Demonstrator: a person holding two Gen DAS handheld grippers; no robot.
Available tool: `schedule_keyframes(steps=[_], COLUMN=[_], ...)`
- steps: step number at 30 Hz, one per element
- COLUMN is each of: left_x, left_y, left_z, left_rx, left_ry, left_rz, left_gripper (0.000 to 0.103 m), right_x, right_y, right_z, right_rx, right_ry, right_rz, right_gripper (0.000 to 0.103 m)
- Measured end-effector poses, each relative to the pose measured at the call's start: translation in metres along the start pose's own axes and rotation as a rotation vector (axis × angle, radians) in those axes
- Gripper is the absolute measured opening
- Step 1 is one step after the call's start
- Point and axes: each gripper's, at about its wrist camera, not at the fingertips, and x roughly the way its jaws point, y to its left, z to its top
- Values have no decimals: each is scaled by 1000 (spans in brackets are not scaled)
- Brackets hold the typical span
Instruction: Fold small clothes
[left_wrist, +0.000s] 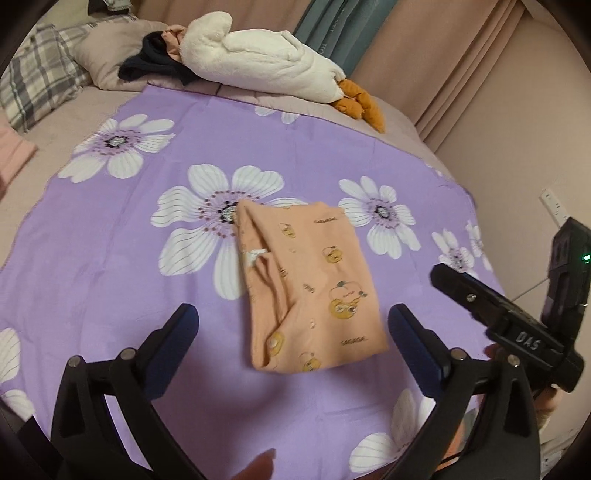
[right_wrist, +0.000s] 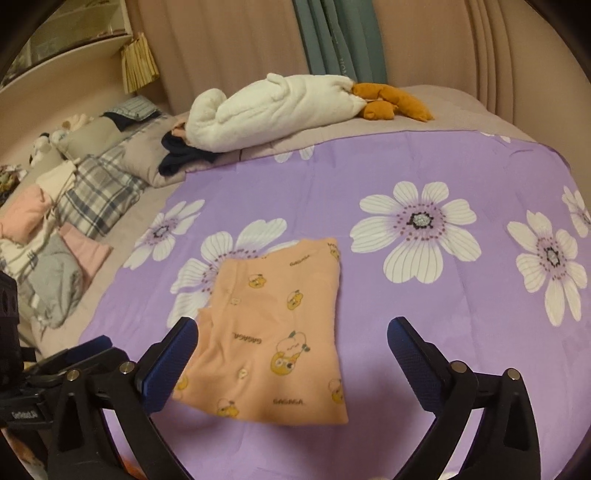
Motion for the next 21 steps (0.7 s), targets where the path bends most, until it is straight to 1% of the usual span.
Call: schedule_keyframes(steps=[2,9,14,21], left_x=[-1,6,4,4], left_y=[-2,-1,-5,-8], left_z=[-6,-23,-28,-32], left_rx=[11,14,32,55], left_ry=[6,48,43,43], left_rz=[33,61,88,110], left_gripper=[103,103,103,103], right_x=[-2,-5,-11,-14], right_y=[1,2,0,-1], right_z=[-5,-21,-26,-32], right_rx=[15,18,30,40], right_ry=[2,14,12,8], right_rz=[-7,-26,-4,-15], right_gripper=[102,102,102,102])
